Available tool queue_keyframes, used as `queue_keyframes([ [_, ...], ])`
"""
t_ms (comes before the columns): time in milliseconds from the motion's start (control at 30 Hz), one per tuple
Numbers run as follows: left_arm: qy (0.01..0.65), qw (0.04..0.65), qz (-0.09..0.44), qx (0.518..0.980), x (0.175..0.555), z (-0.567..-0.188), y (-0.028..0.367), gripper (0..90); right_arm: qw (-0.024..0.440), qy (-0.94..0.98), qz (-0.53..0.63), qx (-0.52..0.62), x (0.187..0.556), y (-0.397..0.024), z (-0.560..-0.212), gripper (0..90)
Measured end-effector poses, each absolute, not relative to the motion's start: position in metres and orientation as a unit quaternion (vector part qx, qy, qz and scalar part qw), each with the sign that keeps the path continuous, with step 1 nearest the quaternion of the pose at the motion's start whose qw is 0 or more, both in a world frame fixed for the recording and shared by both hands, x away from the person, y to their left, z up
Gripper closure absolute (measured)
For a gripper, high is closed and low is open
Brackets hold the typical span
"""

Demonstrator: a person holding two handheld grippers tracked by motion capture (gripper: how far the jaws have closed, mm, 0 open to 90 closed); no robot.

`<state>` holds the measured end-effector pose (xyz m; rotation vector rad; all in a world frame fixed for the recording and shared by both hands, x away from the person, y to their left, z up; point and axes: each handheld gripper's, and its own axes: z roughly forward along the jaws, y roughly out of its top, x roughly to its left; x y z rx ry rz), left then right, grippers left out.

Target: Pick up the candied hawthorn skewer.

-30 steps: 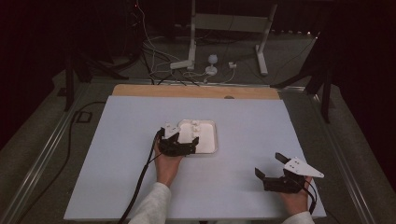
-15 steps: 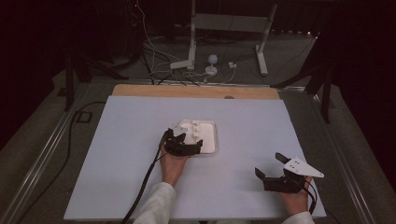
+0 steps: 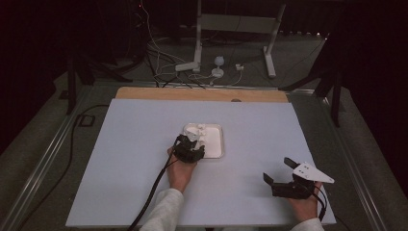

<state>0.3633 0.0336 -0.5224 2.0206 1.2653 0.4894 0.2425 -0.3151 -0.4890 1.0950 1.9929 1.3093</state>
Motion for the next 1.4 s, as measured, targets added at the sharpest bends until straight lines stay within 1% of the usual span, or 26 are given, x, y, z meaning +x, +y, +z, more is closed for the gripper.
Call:
queue_keyframes([
  [33,0.487,0.347,0.185,0.780,0.363,-0.522,0.035,60.1,0.256,0.734,0.482,0.403,0.242,-0.315,-0.489,0.0],
  [67,0.491,0.346,0.179,0.779,0.363,-0.521,0.038,67.7,0.256,0.734,0.483,0.403,0.242,-0.315,-0.489,0.0],
  [200,0.504,0.354,0.164,0.770,0.364,-0.521,0.043,80.8,0.256,0.734,0.482,0.404,0.243,-0.315,-0.489,0.0],
  [233,0.512,0.359,0.152,0.765,0.364,-0.521,0.046,83.7,0.256,0.734,0.482,0.404,0.243,-0.315,-0.489,0.0],
  [267,0.512,0.359,0.152,0.765,0.364,-0.521,0.046,86.4,0.256,0.734,0.482,0.404,0.243,-0.315,-0.489,0.0],
  [300,0.516,0.360,0.147,0.764,0.364,-0.521,0.047,86.4,0.256,0.734,0.482,0.404,0.243,-0.315,-0.489,0.0],
  [333,0.519,0.361,0.141,0.762,0.365,-0.521,0.049,89.4,0.256,0.734,0.481,0.404,0.243,-0.315,-0.489,0.0],
  [367,0.524,0.368,0.123,0.758,0.366,-0.521,0.051,89.9,0.256,0.735,0.481,0.404,0.243,-0.315,-0.489,0.0],
  [433,0.525,0.368,0.118,0.758,0.366,-0.520,0.051,90.0,0.256,0.735,0.481,0.404,0.243,-0.315,-0.489,0.0],
  [633,0.529,0.391,0.079,0.749,0.359,-0.511,0.060,90.0,0.256,0.734,0.481,0.407,0.243,-0.316,-0.490,0.0],
  [767,0.528,0.385,0.067,0.754,0.355,-0.510,0.065,89.7,0.255,0.734,0.480,0.406,0.243,-0.316,-0.490,0.0],
  [833,0.527,0.372,0.055,0.762,0.354,-0.514,0.068,89.1,0.256,0.735,0.479,0.406,0.243,-0.315,-0.490,0.0],
  [933,0.528,0.375,0.045,0.761,0.354,-0.515,0.071,88.8,0.256,0.735,0.478,0.407,0.243,-0.315,-0.490,0.0],
  [1033,0.527,0.376,0.047,0.761,0.354,-0.514,0.072,90.0,0.256,0.735,0.478,0.407,0.243,-0.315,-0.490,0.0],
  [1133,0.529,0.388,0.039,0.753,0.353,-0.512,0.077,90.0,0.256,0.734,0.478,0.408,0.243,-0.316,-0.490,0.0],
  [1400,0.525,0.413,0.040,0.743,0.350,-0.502,0.088,90.0,0.256,0.734,0.478,0.408,0.243,-0.315,-0.490,0.0],
])
